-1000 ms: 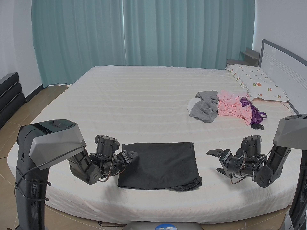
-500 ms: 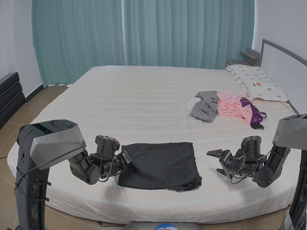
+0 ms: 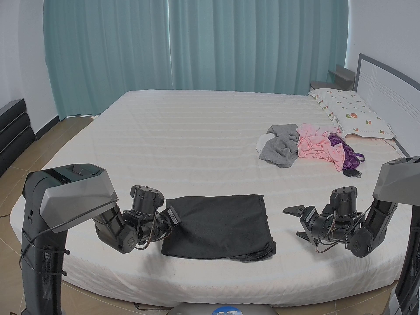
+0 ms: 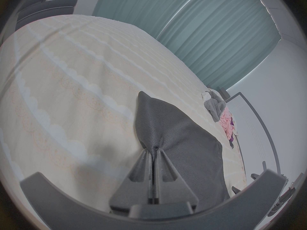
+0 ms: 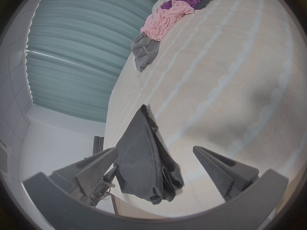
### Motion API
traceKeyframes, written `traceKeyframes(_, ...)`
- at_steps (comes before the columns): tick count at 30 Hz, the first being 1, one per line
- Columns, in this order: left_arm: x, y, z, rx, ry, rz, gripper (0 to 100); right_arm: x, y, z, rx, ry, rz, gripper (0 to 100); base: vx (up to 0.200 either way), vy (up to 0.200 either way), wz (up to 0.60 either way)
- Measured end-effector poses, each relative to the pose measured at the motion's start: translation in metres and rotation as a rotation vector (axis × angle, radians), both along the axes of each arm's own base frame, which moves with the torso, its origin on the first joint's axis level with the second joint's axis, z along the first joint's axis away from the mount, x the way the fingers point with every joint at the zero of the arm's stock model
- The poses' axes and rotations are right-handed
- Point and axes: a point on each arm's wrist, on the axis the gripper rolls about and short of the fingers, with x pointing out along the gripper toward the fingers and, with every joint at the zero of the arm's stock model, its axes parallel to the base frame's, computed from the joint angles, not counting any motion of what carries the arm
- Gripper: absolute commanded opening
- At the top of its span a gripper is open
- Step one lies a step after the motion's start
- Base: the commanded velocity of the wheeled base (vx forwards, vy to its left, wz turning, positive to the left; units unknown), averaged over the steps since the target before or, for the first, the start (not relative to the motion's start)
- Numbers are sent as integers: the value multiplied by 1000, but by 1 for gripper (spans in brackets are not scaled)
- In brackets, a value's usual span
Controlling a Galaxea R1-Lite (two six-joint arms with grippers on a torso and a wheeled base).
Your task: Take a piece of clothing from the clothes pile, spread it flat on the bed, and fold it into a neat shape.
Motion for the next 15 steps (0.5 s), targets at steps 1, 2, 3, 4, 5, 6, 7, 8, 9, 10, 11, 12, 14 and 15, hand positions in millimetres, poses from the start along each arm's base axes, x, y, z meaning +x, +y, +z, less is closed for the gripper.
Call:
traceKeyframes(1,0,0,0,-1,0,1,0,0,0,0,0,1,0,100,0,0,0)
traceKeyframes(2,0,1,0,-1,1,2,0,0,0,0,0,1,0,100,0,200,0)
traceKeyframes(3,0,1,0,-2,1,3,0,0,0,0,0,2,0,100,0,200,0)
traceKeyframes(4,0,1,1,-2,1,5,0,0,0,0,0,1,1,100,0,200,0)
traceKeyframes(5,0,2,1,-2,1,6,0,-1,0,0,0,2,1,100,0,200,0)
traceKeyframes(6,0,2,1,-2,1,8,0,-1,0,0,0,2,1,100,0,200,0)
traceKeyframes(7,0,3,1,-3,0,9,0,-1,0,0,0,3,1,100,0,200,0)
traceKeyframes(8,0,3,2,-2,0,10,0,-1,0,0,0,3,1,100,0,200,0)
traceKeyframes(9,0,3,2,-2,0,11,0,-1,0,0,-1,3,2,100,0,200,0)
traceKeyframes(10,0,4,2,-2,0,12,0,-1,0,0,-1,3,1,100,0,200,0)
traceKeyframes(11,0,4,2,-3,0,13,0,-1,0,0,-1,3,-1,100,0,200,0)
traceKeyframes(12,0,4,2,-3,-1,13,0,-1,-1,0,-1,3,-1,100,0,200,0)
traceKeyframes(14,0,5,3,-4,-1,17,0,-1,0,0,-1,2,1,100,0,200,0)
traceKeyframes(15,0,6,3,-4,-1,19,0,-1,0,0,-1,2,1,100,0,200,0)
